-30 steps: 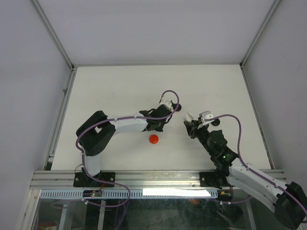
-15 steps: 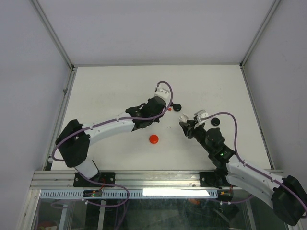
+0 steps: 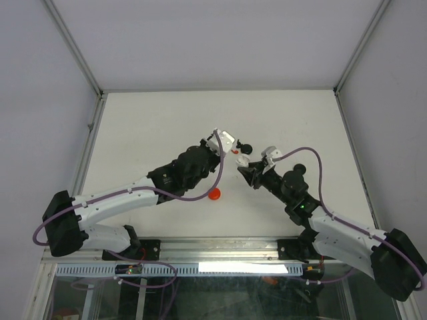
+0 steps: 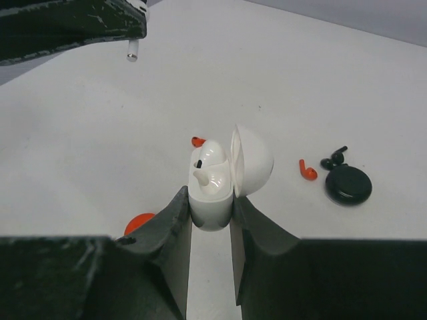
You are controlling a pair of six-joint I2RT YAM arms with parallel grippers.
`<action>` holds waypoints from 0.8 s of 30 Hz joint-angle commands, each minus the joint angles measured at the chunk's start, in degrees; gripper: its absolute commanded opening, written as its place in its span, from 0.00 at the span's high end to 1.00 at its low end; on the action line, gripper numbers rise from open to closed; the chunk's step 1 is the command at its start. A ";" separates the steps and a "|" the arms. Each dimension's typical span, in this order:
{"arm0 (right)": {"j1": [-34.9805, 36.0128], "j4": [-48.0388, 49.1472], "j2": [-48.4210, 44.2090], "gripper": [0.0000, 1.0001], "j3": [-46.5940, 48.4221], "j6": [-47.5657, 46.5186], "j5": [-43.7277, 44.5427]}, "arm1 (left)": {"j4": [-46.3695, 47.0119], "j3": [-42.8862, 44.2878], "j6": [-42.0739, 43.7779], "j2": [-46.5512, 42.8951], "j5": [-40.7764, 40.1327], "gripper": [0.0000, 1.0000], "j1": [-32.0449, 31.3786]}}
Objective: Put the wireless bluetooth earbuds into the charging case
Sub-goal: Pick up the earbud from the center of the board, then place the earbud in the charging case.
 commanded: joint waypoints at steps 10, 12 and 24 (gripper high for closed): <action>-0.23 16.46 4.65 1.00 3.44 2.61 -13.12 | 21.93 -9.49 18.70 -10.09 14.78 0.85 -4.37; -0.19 18.73 5.23 1.00 3.25 2.78 -14.48 | 22.60 -10.22 20.60 -10.75 16.46 0.85 -4.74; -0.14 23.49 7.52 1.00 5.15 3.43 -18.09 | 25.31 -12.99 30.91 -11.80 19.28 0.83 -7.42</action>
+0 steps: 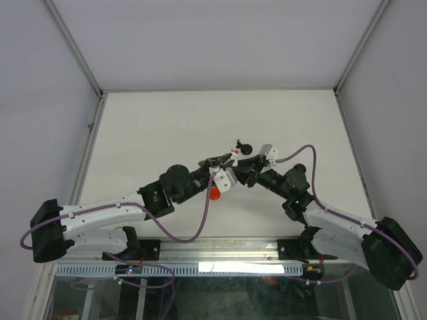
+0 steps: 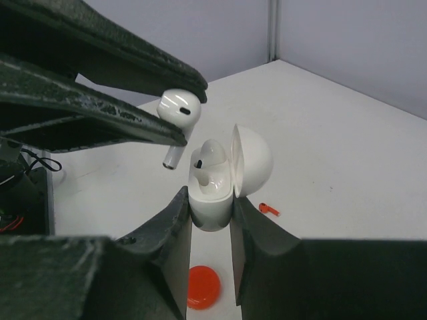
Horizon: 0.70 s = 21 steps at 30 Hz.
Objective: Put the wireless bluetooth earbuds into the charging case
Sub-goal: Place the earbud in the charging case.
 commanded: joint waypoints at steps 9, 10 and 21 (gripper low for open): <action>-0.19 5.70 -0.41 1.00 2.85 1.03 -2.24 | 4.79 -0.61 10.39 -0.18 -3.33 0.83 -1.88; -0.19 5.69 -0.50 1.00 2.79 1.03 -2.24 | 4.77 -0.63 10.75 -0.08 -3.44 0.83 -1.84; -0.18 5.35 -0.87 1.00 2.76 1.03 -1.81 | 3.91 -0.95 11.94 0.42 -3.08 0.83 -2.74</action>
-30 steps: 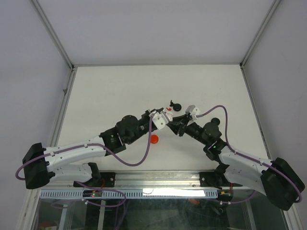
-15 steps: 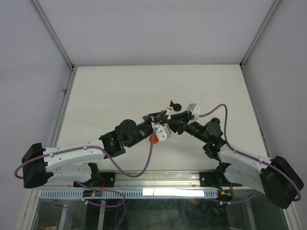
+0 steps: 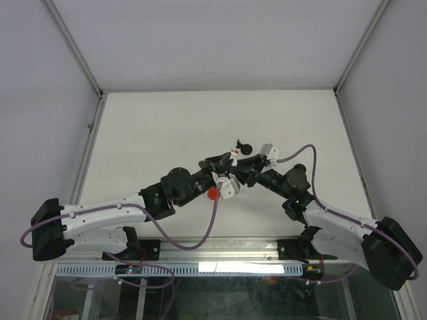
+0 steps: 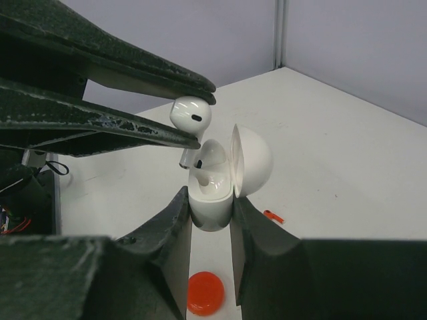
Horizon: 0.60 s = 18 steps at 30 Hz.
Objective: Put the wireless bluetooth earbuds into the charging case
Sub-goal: Place the earbud in the charging case.
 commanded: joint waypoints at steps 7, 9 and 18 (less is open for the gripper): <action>-0.19 3.54 -1.67 1.00 2.23 0.64 -0.83 | 2.95 0.05 2.29 1.81 -1.26 0.83 -1.02; -0.19 3.34 -1.93 1.00 2.23 0.64 -0.89 | 2.95 0.04 2.74 2.12 -1.95 0.83 -1.06; -0.18 3.20 -2.08 1.00 2.21 0.57 -0.59 | 1.75 -0.33 3.83 1.59 -2.13 0.83 -1.83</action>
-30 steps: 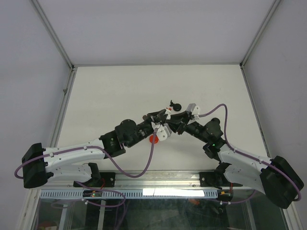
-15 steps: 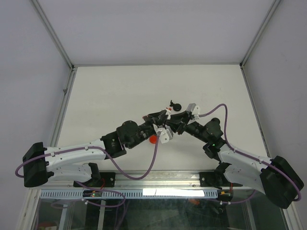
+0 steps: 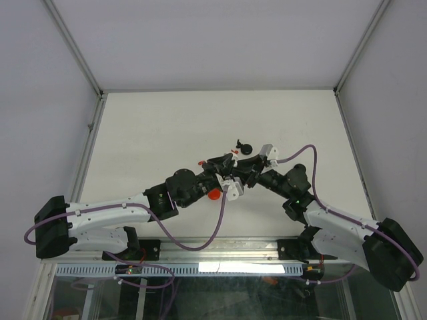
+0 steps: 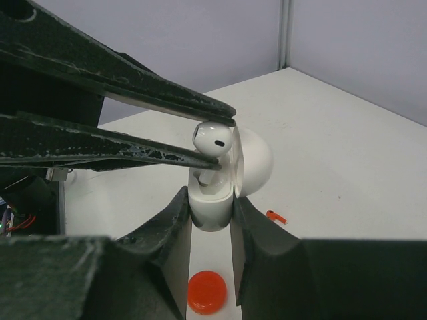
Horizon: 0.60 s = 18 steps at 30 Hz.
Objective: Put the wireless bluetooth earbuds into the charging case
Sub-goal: Place the earbud in the charging case.
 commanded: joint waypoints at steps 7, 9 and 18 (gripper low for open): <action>-0.14 3.62 -1.45 1.00 2.15 0.24 0.57 | -1.86 -0.38 -0.15 -2.78 1.71 0.82 -1.48; -0.14 3.66 -1.52 1.00 2.15 0.24 0.63 | -3.08 -0.34 -0.45 -3.26 1.83 0.81 -1.59; -0.13 3.56 -1.54 1.00 2.08 0.24 0.79 | -5.57 0.21 0.05 -4.16 0.47 0.82 -1.82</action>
